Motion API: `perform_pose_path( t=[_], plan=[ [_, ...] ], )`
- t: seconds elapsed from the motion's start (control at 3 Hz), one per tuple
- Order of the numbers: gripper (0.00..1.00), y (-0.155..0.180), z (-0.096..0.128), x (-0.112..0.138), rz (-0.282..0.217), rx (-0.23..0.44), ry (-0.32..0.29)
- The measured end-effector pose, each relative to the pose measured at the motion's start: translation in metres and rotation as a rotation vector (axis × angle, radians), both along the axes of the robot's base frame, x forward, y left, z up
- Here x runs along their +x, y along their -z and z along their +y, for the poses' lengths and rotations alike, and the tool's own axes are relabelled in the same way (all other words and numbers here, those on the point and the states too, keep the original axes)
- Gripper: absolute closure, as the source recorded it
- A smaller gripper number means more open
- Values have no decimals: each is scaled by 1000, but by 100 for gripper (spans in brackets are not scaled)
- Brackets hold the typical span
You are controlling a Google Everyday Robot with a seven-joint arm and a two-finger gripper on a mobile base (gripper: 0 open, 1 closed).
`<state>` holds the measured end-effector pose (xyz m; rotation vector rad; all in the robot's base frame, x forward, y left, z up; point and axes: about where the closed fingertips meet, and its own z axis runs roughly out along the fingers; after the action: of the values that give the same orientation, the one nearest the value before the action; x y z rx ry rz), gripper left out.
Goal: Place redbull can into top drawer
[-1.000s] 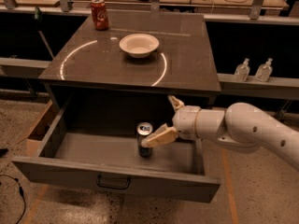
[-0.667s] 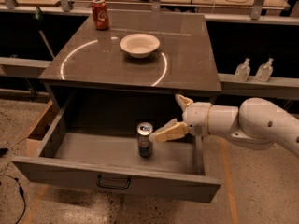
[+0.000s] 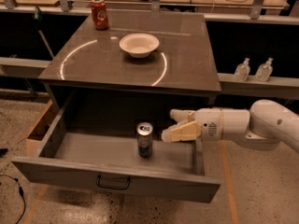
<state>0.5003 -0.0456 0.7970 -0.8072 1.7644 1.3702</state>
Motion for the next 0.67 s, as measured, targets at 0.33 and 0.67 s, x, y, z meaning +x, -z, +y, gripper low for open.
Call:
perform_pose_path(
  t=[0.33,0.67],
  plan=[
    [0,-57,-31,-33,65,14,-53],
    [0,-95,-54,-53,75,-9,-44]
  ],
)
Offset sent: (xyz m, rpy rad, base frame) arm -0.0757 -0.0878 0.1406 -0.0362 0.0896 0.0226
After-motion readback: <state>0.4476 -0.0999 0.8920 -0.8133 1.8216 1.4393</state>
